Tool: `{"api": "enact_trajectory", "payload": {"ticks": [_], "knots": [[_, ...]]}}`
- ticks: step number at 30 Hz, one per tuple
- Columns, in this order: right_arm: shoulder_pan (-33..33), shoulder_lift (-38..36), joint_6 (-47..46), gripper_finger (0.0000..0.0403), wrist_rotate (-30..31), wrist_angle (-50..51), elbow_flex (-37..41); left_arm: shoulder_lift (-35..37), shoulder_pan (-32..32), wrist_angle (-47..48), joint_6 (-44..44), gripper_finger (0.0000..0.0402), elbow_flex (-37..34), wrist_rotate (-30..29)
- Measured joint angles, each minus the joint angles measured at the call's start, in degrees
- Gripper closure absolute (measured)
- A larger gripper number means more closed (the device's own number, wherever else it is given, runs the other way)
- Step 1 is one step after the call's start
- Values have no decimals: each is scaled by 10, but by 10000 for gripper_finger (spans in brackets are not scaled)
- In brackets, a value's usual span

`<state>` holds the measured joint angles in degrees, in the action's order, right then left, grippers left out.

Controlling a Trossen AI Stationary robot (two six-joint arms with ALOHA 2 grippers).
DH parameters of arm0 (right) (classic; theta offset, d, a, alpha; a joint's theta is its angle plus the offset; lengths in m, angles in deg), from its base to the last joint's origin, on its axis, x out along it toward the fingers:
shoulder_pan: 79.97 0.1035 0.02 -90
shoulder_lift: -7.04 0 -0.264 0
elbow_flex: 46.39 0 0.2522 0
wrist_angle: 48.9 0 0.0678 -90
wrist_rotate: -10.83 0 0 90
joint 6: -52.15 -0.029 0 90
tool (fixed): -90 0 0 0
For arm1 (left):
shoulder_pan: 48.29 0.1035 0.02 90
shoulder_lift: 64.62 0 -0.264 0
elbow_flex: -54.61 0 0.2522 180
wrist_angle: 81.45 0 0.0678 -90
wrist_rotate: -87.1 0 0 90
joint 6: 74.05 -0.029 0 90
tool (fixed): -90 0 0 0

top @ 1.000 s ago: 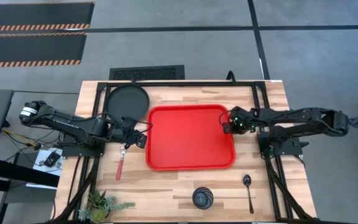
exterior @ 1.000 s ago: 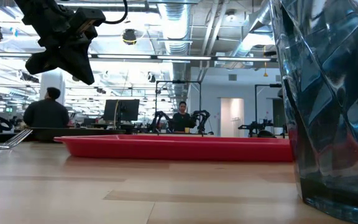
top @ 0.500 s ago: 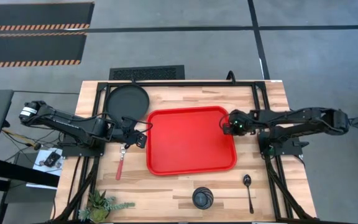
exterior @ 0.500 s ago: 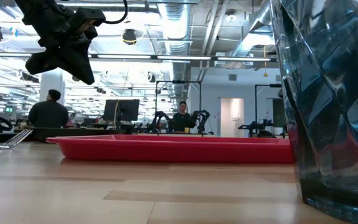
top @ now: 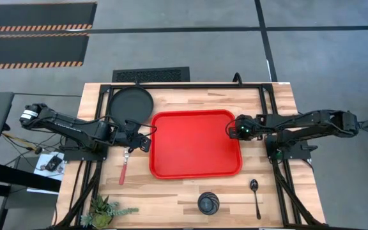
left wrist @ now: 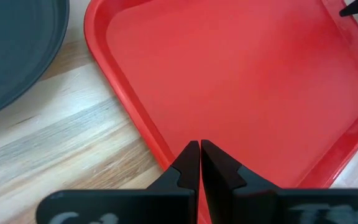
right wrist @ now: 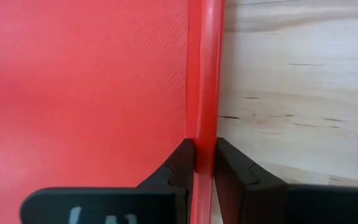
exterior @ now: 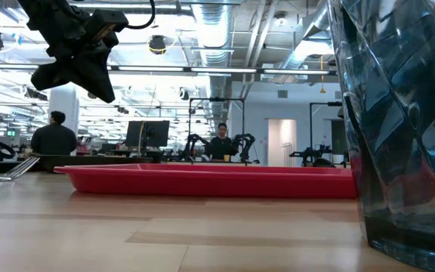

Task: Pick and place plate/cup/fork/spoon on tray
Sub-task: Move the orange tray to the center of the table

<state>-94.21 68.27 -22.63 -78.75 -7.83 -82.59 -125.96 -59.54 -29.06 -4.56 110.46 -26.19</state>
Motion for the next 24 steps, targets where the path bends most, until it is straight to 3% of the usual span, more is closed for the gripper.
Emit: {"api": "enact_trajectory", "payload": {"ticks": [24], "knots": [[0,0,1,341,-2,-30,0,0,0,1,0,401,0,-1]]}}
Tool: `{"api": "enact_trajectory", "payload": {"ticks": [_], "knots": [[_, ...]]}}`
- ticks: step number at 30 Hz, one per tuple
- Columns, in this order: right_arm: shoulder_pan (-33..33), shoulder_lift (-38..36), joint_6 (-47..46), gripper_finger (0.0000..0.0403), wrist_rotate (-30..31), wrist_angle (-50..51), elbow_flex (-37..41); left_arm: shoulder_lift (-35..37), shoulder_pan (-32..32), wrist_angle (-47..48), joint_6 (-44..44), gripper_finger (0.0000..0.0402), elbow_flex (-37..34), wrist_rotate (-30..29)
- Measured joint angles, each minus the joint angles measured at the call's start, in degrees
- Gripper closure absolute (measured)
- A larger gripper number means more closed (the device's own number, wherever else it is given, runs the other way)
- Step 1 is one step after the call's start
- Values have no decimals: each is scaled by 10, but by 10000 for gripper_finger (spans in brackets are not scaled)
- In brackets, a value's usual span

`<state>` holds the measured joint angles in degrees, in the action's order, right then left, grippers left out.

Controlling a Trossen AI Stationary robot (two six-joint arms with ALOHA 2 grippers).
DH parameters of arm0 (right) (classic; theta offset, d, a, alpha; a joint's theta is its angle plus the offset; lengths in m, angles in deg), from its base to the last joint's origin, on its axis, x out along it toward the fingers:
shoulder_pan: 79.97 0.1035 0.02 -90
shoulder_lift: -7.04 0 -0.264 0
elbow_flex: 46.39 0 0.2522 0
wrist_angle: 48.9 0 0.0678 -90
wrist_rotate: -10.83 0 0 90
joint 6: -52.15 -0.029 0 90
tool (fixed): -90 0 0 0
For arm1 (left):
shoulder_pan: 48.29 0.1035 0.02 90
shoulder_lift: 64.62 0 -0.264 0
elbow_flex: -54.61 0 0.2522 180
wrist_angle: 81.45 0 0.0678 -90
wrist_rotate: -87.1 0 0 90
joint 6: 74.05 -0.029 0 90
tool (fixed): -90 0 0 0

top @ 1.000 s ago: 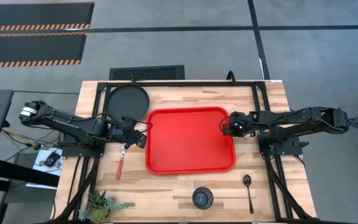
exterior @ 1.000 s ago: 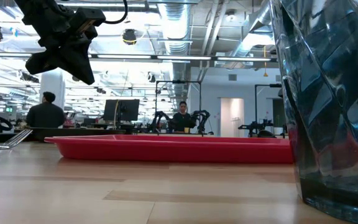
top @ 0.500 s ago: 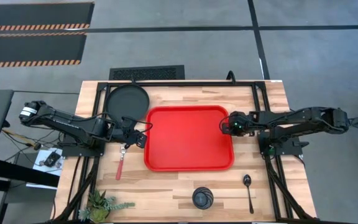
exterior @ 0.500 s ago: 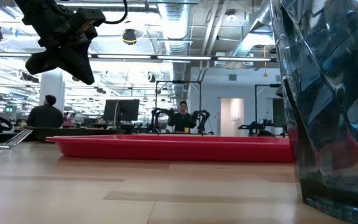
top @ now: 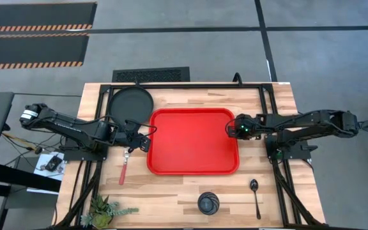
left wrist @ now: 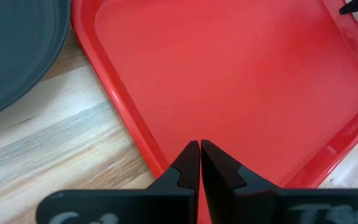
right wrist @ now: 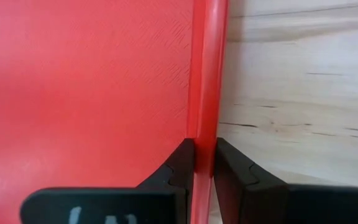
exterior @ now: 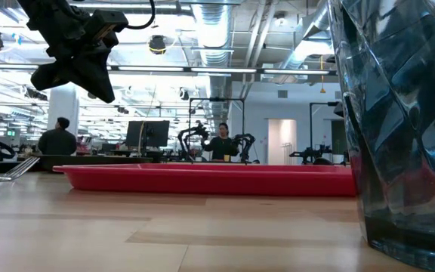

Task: Pick and place plate/cup/fork/spoon on tray
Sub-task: Move the orange tray to the center of the table, then put the black spoon on the orange tray

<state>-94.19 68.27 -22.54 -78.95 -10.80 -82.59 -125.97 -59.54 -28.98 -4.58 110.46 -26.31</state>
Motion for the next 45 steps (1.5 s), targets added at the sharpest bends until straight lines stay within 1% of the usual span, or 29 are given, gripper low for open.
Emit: {"api": "enact_trajectory", "payload": {"ticks": [3,6,10,18,20,23,26,28,30,34,35,36,38,40,42,45], "knots": [[0,0,1,340,-1,-1,0,0,0,0,0,401,0,-4],[0,0,1,332,-3,-1,0,0,0,0,0,401,0,-5],[0,0,4,305,-4,0,0,0,0,0,0,401,0,-5],[-2,-2,53,239,-4,1,-3,0,0,-3,-22,401,0,-4],[-2,-2,77,228,-4,12,-12,0,0,-15,-37,401,0,-2],[-2,-2,121,224,-2,43,-43,0,1,-30,-55,401,0,4],[-2,-2,174,234,-2,95,-84,0,1,-36,-64,401,0,7],[1,-2,218,253,-4,124,-112,0,1,-42,-76,401,0,21],[10,-7,262,283,-14,134,-131,0,1,-54,-90,401,-2,41],[39,-30,315,371,-32,102,-127,9,-1,-148,-96,402,-45,87],[48,-37,320,386,-31,88,-122,11,-3,-171,-88,401,-57,92],[56,-44,327,391,-31,69,-113,14,-6,-189,-78,402,-68,93],[70,-58,327,386,-32,8,-91,20,-12,-189,-51,402,-84,93],[82,-73,317,383,-32,-55,-62,21,-19,-161,-29,402,-85,92],[91,-81,307,388,-32,-113,-35,21,-27,-120,-4,401,-81,88],[100,-92,295,397,-23,-160,-6,21,-36,-76,43,402,-80,86]]}}
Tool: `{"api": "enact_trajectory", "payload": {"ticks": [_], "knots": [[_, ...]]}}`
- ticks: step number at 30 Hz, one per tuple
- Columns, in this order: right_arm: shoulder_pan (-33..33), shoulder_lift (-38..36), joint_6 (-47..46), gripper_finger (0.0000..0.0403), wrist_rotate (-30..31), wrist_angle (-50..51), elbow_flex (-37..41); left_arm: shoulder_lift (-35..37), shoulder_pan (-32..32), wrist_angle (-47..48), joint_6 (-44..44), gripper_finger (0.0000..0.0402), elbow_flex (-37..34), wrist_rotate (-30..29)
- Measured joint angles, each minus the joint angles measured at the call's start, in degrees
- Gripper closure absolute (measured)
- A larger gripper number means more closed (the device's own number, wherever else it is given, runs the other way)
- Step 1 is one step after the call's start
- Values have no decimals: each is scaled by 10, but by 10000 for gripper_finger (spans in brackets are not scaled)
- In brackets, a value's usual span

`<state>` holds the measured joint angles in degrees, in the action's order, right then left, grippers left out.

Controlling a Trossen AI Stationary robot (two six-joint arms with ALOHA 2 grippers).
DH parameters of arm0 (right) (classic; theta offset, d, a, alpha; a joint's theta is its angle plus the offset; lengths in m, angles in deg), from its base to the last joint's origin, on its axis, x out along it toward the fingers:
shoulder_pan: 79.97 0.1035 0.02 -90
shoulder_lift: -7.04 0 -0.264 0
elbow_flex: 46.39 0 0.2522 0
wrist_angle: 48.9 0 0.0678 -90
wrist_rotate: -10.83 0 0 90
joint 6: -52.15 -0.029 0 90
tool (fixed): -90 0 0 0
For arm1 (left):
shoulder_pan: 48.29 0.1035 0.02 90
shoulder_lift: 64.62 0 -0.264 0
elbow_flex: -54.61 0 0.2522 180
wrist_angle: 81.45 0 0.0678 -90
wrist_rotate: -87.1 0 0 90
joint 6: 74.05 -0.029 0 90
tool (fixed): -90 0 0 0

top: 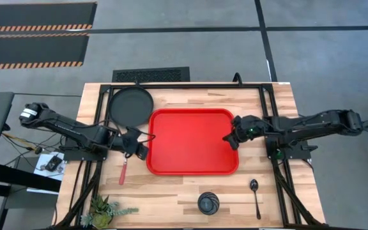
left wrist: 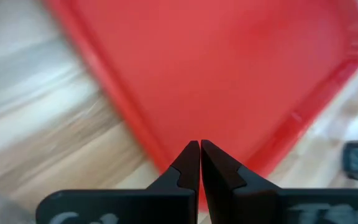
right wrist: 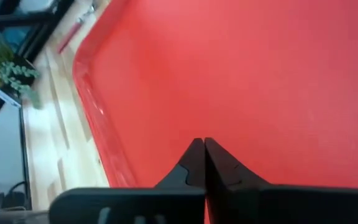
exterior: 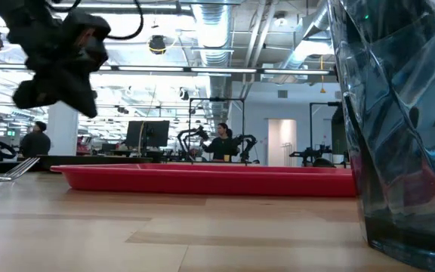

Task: Pick and place plate/cup/fork/spoon on tray
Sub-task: Put the black spoon on the orange tray

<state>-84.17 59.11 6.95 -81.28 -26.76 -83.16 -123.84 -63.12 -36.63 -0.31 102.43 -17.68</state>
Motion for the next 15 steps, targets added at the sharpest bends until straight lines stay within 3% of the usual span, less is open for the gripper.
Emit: {"api": "enact_trajectory", "payload": {"ticks": [7,15], "knots": [[15,-5,1,383,16,-11,10,14,-14,78,69,401,0,8],[15,-5,18,395,17,-10,10,48,-2,132,105,401,0,15]]}}
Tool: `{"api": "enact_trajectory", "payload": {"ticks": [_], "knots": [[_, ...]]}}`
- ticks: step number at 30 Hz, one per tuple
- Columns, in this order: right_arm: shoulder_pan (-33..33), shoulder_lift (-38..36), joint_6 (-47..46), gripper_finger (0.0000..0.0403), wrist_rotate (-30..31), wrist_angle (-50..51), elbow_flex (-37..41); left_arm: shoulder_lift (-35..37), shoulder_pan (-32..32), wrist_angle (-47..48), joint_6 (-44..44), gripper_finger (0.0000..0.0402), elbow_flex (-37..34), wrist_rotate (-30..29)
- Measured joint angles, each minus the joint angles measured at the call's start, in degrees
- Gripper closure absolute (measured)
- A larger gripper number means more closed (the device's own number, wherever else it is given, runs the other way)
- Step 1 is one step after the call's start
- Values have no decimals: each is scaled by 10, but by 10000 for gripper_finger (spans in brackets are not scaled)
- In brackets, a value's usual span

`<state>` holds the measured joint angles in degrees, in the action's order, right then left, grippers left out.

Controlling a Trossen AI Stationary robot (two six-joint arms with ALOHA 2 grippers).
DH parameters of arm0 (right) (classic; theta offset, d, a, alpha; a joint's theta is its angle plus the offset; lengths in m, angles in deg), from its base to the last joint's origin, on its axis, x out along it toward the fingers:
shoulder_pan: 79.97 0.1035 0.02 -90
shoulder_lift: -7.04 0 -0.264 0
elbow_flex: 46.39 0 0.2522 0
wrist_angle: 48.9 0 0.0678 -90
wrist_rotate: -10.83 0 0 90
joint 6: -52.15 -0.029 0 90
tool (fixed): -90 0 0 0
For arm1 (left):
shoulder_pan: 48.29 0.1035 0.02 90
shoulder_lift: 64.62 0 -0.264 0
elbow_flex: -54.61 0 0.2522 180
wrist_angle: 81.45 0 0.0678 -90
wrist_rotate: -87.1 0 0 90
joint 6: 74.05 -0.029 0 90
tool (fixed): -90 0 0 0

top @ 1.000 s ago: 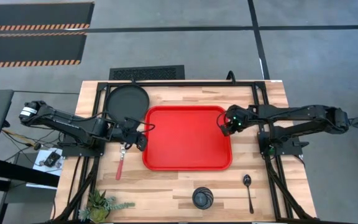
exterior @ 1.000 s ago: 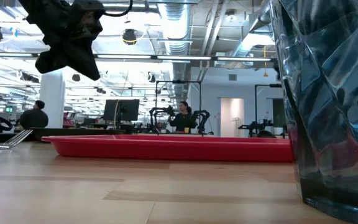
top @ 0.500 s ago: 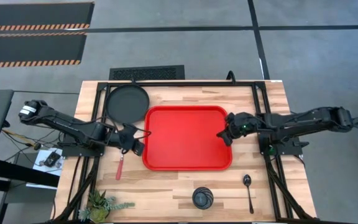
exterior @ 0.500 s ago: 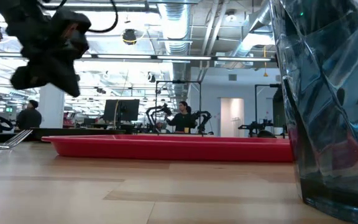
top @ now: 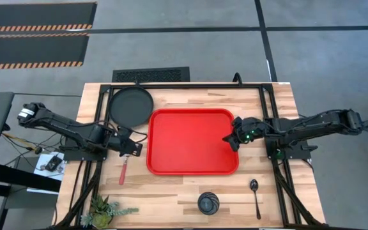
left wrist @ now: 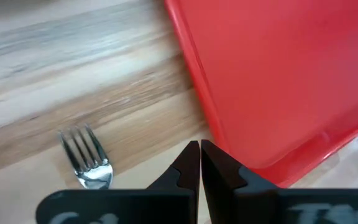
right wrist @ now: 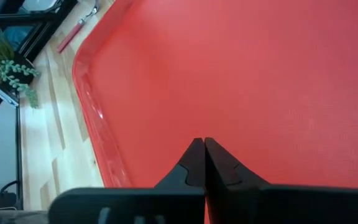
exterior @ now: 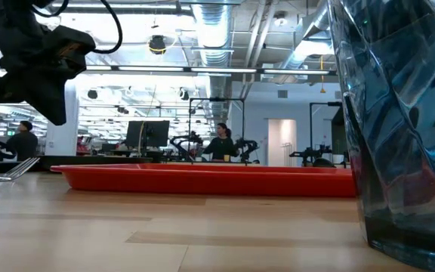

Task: Pick and place plate/cup/fork/spoon on tray
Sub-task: Put the black spoon on the orange tray

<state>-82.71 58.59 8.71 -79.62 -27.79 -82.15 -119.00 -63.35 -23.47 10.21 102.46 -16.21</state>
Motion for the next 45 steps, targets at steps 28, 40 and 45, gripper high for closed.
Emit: {"api": "enact_trajectory", "payload": {"ticks": [28,40,45], "knots": [[0,0,41,392,-35,-1,0,-78,-62,23,23,362,45,37],[157,-60,-122,393,-73,117,-28,-130,-52,-79,-77,400,68,4],[316,-42,-315,394,-19,206,-64,-129,-24,-107,-131,401,68,9]]}}
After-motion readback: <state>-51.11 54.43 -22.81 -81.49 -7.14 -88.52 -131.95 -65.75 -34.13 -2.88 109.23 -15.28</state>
